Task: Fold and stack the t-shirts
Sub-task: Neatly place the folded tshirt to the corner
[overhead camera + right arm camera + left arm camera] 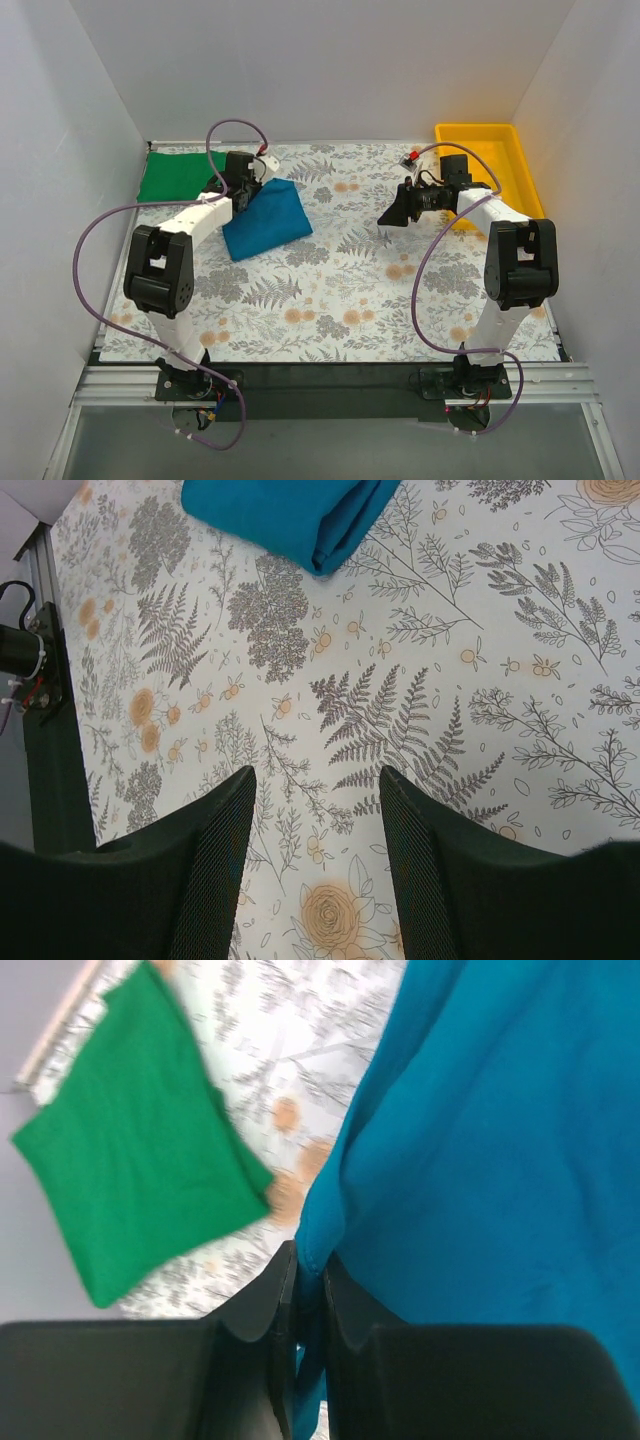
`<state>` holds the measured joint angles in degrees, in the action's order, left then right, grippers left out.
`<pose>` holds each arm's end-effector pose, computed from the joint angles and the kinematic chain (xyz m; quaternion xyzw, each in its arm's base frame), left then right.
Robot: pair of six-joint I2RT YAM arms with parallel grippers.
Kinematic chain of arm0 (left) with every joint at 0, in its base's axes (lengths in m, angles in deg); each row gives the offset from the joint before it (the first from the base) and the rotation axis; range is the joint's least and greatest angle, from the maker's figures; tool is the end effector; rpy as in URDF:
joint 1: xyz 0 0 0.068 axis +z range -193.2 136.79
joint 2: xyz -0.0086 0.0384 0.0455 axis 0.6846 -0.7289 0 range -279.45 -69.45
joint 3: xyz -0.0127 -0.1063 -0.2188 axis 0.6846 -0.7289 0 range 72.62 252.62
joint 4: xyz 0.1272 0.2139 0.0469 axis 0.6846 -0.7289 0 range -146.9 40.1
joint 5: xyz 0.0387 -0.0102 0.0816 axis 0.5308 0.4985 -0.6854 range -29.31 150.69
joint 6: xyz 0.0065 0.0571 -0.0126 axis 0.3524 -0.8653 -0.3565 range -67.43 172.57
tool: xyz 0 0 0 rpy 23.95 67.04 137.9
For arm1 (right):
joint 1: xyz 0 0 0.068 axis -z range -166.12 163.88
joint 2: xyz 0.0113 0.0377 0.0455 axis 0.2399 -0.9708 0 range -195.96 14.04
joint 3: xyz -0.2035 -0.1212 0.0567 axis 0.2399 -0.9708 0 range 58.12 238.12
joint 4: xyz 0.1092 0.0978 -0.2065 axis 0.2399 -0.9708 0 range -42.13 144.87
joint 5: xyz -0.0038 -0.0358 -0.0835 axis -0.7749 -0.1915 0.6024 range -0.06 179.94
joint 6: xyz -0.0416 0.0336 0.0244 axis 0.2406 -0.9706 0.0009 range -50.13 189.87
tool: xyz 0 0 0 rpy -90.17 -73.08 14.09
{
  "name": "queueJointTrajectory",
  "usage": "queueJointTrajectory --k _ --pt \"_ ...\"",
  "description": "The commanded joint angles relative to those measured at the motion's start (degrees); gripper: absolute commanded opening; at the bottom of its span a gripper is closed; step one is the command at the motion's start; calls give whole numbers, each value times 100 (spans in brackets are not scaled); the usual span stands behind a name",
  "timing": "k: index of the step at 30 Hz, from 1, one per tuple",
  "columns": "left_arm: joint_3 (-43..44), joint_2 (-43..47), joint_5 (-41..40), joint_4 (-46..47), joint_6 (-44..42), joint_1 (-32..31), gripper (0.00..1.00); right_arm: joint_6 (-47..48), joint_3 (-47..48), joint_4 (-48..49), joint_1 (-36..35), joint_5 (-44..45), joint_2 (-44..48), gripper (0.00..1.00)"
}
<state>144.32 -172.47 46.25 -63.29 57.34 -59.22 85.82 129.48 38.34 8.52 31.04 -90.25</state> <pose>0.3754 -0.0967 0.1886 0.0416 0.9159 0.0451 0.3967 0.3660 0.0710 0.1888 -0.3183 0.7714 0.4314 0.3428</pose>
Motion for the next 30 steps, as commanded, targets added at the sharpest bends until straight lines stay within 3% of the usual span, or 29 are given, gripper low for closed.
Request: queueJointTrajectory --k 1,15,23,30 --pt "572 -86 -323 390 -443 273 0 -56 142 -43 18 -307 225 59" --pt "881 -579 -1069 1303 -996 511 0 -74 160 -87 27 -439 146 59" --pt "758 -640 -1518 2585 -1795 573 0 -65 177 -113 79 -474 93 59" --pt "933 -921 -1650 3052 -2147 669 0 -83 160 -122 159 -535 32 59"
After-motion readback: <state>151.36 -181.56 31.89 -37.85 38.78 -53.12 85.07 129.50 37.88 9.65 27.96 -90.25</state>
